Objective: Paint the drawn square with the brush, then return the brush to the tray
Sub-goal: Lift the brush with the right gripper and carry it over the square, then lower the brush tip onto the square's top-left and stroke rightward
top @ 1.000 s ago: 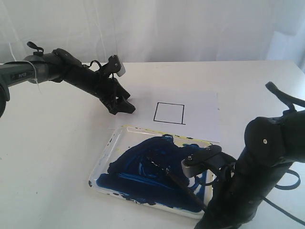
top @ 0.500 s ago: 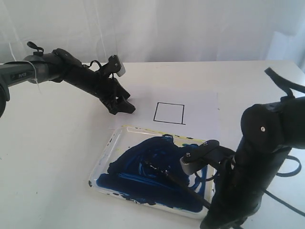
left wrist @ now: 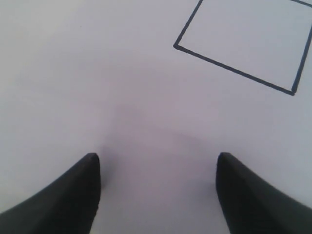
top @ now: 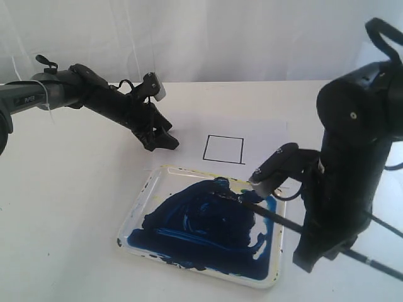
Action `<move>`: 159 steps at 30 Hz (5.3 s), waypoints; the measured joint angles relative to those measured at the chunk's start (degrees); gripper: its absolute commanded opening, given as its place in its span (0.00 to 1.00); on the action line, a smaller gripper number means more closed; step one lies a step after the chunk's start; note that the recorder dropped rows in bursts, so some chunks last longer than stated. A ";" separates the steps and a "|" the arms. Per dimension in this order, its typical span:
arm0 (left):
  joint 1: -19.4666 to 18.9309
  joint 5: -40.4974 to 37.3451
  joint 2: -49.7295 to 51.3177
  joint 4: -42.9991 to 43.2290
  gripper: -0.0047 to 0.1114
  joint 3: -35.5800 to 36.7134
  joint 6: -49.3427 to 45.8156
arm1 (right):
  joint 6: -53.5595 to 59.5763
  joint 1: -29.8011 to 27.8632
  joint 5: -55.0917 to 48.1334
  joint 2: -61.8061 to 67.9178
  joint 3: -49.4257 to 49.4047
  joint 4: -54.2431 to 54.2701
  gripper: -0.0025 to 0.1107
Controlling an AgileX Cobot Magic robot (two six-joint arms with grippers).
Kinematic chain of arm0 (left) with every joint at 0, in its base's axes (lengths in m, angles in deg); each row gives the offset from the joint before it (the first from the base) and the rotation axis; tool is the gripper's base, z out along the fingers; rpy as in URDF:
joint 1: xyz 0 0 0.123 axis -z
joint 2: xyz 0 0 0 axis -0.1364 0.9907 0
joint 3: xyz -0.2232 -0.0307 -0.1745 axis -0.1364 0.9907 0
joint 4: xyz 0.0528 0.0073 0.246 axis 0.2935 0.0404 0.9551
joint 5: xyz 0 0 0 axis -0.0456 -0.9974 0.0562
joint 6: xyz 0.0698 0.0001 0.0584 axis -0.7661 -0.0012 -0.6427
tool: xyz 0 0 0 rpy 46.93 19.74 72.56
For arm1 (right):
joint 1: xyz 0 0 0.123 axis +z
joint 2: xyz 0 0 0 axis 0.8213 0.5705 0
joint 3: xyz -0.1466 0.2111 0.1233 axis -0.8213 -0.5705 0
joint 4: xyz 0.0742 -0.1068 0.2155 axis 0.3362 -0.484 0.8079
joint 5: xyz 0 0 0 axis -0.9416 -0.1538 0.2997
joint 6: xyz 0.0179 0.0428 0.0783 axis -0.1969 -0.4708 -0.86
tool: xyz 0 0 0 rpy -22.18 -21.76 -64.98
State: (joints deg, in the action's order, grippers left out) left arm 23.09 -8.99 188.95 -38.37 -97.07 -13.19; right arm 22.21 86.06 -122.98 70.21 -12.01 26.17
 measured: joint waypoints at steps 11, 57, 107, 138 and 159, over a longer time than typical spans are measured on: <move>0.00 0.00 0.00 0.00 0.64 0.00 0.00 | -4.42 -5.73 -4.52 4.56 13.97 -18.83 0.02; 0.00 0.00 0.00 0.00 0.64 0.00 0.00 | 28.46 -9.05 -4.57 36.65 48.01 -20.96 0.02; 0.00 0.00 0.00 0.00 0.64 0.00 0.00 | 22.71 -9.20 -3.84 38.69 48.47 -25.69 0.02; 0.00 0.00 0.00 0.00 0.64 0.00 0.00 | 24.00 -9.20 -4.51 37.13 48.34 -26.18 0.02; 0.00 0.00 0.00 0.00 0.64 0.00 0.00 | 23.90 -11.24 -4.29 34.96 42.38 -26.39 0.02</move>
State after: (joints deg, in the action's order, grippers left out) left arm 23.09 -8.99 188.95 -38.37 -97.07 -13.19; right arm 46.11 74.82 -127.27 105.17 30.37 -0.22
